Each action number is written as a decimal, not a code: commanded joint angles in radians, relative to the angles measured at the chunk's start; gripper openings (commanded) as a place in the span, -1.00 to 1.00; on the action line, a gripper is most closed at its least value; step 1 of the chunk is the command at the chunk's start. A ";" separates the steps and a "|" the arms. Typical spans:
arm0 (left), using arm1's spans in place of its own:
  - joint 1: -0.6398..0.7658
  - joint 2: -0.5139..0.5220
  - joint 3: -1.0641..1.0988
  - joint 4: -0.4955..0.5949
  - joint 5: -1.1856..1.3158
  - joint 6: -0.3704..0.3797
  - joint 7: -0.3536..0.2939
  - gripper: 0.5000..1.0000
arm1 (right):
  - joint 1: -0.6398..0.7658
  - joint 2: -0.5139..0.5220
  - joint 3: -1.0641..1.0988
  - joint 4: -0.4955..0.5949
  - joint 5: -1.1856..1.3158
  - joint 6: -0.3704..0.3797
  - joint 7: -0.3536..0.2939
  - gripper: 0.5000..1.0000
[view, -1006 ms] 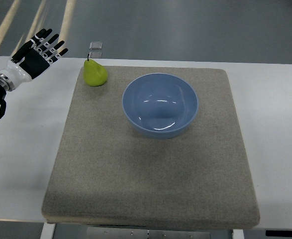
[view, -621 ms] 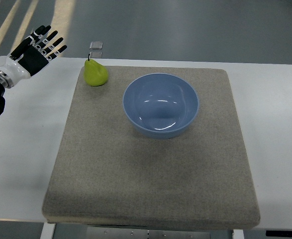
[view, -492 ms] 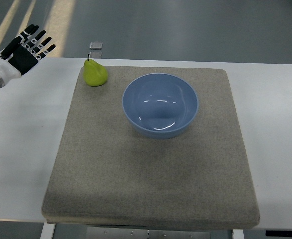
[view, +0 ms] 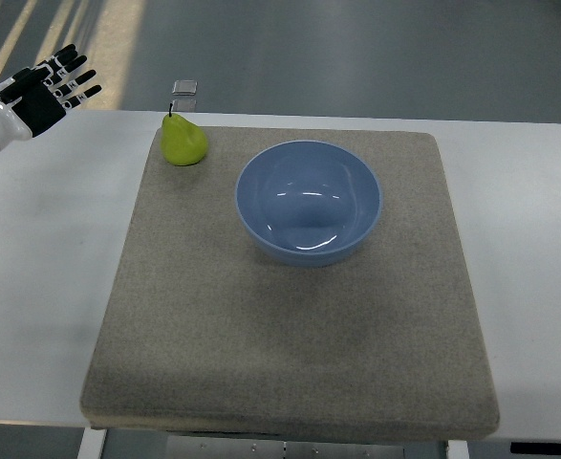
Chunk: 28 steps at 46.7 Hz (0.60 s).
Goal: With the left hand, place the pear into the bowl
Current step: 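Raise the left hand and move it toward the green pear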
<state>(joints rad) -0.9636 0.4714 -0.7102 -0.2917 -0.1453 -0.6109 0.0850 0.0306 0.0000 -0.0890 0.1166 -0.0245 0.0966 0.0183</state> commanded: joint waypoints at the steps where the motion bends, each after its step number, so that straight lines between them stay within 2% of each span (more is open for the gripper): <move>1: -0.020 0.016 0.005 -0.001 0.120 0.000 -0.096 0.99 | 0.000 0.000 0.000 0.000 0.000 0.000 0.000 0.70; 5: -0.038 0.021 0.005 -0.009 0.249 0.000 -0.126 0.99 | 0.000 0.000 0.000 0.000 0.000 0.000 0.000 0.70; 21: -0.142 0.035 0.018 -0.018 0.763 0.000 -0.156 0.93 | 0.000 0.000 0.000 0.000 0.000 0.000 0.000 0.69; 24: -0.165 0.035 0.031 -0.020 0.881 0.000 -0.195 0.93 | 0.000 0.000 0.000 0.000 0.000 0.000 0.000 0.70; 28: -0.191 0.035 0.072 -0.033 1.009 0.000 -0.283 0.93 | 0.000 0.000 0.000 0.000 0.000 0.000 0.000 0.69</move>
<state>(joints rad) -1.1359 0.5061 -0.6711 -0.3115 0.7662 -0.6111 -0.1293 0.0306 0.0000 -0.0890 0.1166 -0.0245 0.0966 0.0183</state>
